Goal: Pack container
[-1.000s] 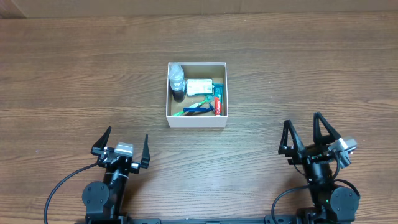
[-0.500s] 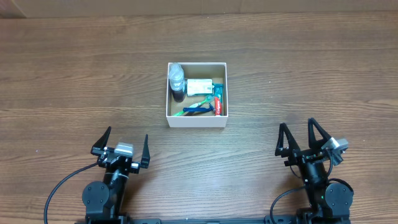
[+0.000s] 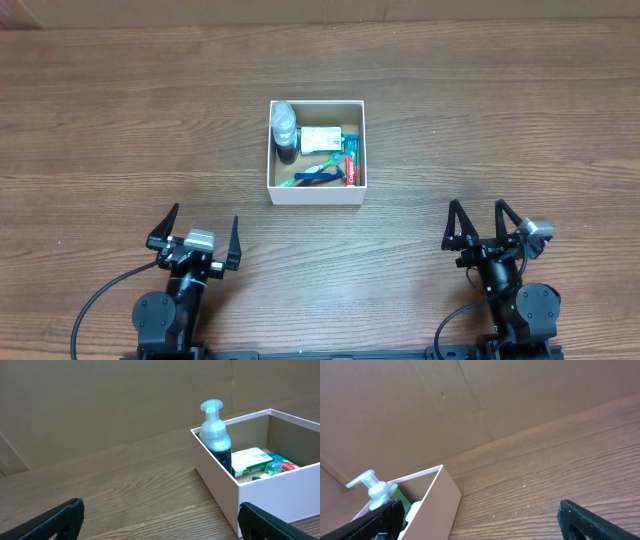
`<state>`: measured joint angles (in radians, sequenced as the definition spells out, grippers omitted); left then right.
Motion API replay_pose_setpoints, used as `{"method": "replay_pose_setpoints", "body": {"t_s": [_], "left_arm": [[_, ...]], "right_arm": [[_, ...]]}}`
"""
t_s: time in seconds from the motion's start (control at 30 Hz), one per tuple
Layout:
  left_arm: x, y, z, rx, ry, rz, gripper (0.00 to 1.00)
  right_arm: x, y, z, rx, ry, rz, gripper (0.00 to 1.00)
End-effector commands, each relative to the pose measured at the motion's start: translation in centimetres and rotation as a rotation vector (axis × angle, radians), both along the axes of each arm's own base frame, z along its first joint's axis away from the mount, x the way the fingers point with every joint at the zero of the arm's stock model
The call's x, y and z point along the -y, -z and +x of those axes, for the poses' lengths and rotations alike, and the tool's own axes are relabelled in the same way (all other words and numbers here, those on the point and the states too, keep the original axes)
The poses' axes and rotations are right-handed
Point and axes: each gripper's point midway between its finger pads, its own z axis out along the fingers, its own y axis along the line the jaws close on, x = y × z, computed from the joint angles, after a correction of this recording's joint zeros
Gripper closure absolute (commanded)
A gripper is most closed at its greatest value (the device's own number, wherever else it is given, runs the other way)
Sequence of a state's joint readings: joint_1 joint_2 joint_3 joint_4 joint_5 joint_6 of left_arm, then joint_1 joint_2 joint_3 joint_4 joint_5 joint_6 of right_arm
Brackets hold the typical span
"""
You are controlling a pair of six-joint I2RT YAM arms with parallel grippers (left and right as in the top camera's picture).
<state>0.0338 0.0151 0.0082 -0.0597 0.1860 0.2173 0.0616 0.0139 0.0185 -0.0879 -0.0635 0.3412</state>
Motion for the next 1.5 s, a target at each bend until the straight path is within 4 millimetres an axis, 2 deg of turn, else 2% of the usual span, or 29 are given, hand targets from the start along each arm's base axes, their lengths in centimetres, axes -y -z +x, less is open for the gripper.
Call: {"method": "replay_pose_setpoints", "body": {"t_s": [0.0,0.27,0.47,1.47], "left_arm": [[-0.17,-0.09,-0.02,0.009,-0.008,0.004,0.00],[-0.17,-0.09,-0.02,0.009,-0.008,0.004,0.00],[-0.17,-0.09,-0.02,0.009,-0.007,0.004,0.00],[-0.17,-0.09,-0.02,0.009,-0.007,0.004,0.00]], "right_arm": [[0.15,0.17,0.02,0.011,0.011,-0.049,0.00],[0.12,0.17,0.02,0.046,0.003,-0.293,0.00],[0.16,0.18,0.03,0.059,0.003,-0.392,0.00],[0.10,0.11,0.02,0.058,0.000,-0.364,0.00]]}}
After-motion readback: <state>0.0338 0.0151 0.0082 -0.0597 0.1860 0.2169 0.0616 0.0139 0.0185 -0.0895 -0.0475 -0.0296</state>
